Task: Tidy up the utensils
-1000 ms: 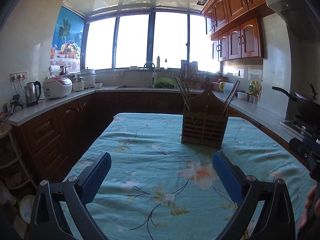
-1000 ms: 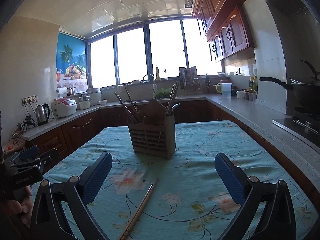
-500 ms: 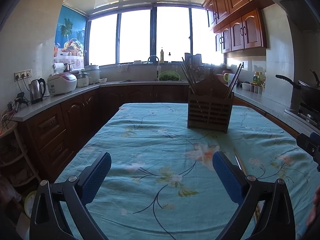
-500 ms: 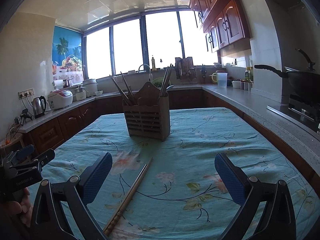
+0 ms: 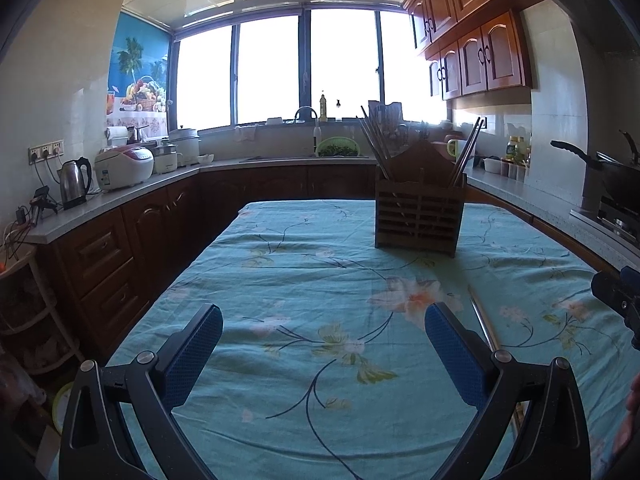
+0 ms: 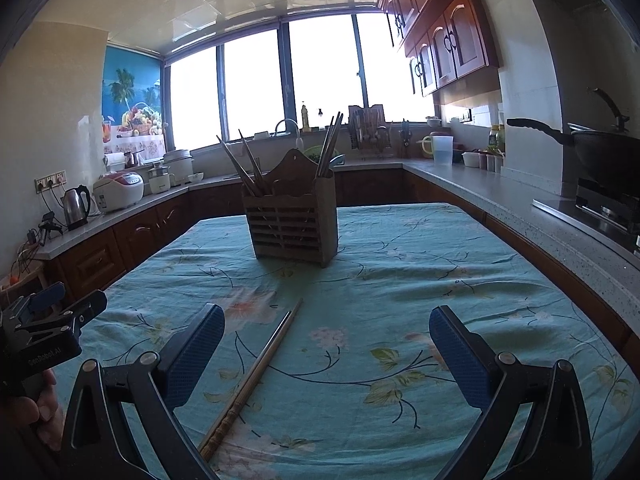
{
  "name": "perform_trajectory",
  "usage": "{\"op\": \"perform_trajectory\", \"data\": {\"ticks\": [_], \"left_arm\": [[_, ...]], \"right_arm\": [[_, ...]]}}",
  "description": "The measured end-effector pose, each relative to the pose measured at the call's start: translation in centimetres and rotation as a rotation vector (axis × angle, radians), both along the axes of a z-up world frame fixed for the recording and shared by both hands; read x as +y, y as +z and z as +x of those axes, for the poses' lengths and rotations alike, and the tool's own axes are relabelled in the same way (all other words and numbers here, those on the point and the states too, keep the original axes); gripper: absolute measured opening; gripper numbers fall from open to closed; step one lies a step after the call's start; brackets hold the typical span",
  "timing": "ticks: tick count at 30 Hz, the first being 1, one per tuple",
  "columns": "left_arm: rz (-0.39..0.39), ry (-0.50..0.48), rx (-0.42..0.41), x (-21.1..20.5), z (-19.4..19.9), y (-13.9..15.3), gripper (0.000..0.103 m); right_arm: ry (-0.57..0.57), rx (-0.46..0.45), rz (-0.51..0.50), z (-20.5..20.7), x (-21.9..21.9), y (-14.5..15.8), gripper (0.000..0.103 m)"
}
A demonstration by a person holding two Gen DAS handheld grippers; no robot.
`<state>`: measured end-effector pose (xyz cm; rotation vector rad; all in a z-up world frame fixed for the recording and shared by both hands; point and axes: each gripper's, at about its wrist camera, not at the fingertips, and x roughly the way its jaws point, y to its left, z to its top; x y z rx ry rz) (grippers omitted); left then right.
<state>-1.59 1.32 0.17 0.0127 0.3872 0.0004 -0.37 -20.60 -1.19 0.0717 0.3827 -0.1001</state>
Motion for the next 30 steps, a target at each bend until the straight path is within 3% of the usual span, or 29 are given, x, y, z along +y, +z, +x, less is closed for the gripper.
{"op": "perform_trajectory", "data": {"ticks": [30], "left_arm": [[0.010, -0.005, -0.024, -0.39, -0.55, -0.15, 0.102]], "right_arm": [[0.010, -0.019, -0.002, -0.11, 0.24, 0.03, 0.103]]}}
